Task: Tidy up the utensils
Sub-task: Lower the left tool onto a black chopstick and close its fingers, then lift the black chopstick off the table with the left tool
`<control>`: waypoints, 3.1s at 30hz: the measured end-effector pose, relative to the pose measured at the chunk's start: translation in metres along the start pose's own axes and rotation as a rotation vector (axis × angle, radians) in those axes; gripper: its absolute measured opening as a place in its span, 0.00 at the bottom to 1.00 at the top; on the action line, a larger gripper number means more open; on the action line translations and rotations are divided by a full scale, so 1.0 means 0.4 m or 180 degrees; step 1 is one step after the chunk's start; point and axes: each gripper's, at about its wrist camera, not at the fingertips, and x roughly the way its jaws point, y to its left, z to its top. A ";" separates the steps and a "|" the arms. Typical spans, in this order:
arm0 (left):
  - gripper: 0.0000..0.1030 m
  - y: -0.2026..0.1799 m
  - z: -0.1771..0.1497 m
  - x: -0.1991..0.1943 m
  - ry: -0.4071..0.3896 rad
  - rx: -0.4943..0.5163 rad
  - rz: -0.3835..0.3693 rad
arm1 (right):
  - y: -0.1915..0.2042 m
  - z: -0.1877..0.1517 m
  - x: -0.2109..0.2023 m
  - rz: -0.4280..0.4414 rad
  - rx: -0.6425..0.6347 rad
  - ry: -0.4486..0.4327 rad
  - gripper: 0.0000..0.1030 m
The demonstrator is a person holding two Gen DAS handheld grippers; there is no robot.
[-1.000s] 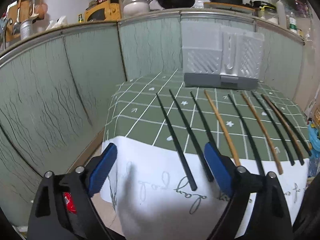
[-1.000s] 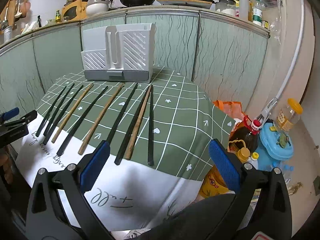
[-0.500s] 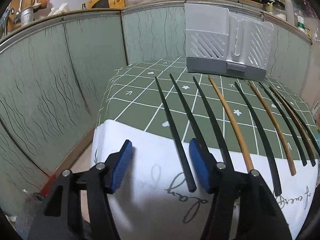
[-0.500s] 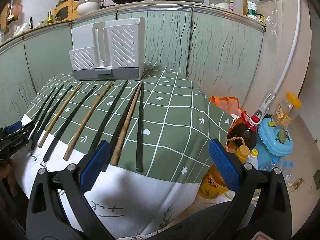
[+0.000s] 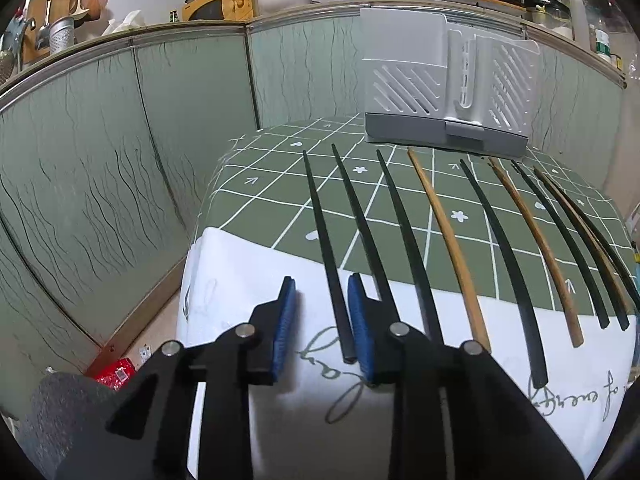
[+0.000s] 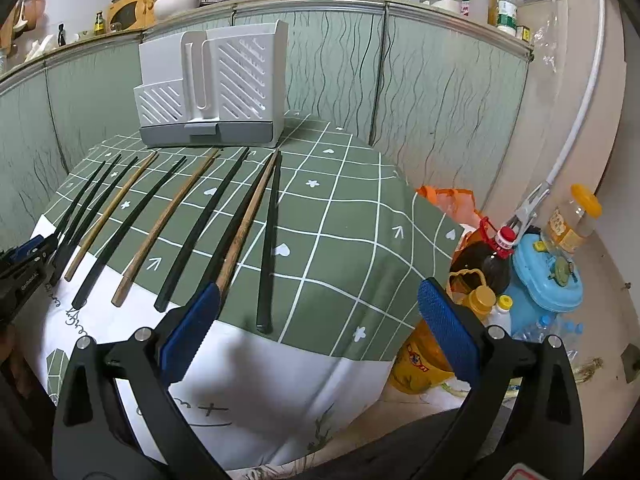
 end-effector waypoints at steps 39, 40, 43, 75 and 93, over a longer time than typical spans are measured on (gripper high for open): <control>0.08 0.028 0.018 -0.024 0.0042 -0.0083 -0.0217 | 0.044 -0.001 0.046 0.0480 0.0123 0.0102 0.06; 0.08 0.030 0.022 -0.031 0.0037 -0.0067 -0.0239 | 0.044 0.000 0.041 0.0485 0.0124 0.0108 0.06; 0.08 0.042 0.035 -0.053 0.0002 -0.0053 -0.0265 | 0.037 0.007 0.019 0.0472 0.0122 0.0107 0.06; 0.08 0.134 0.228 -0.238 -0.0157 0.0167 -0.0620 | -0.048 0.186 -0.170 0.0633 0.0170 -0.0267 0.06; 0.08 0.140 0.371 -0.292 -0.0361 0.0260 -0.0952 | -0.054 0.309 -0.238 0.0686 0.0145 -0.0562 0.06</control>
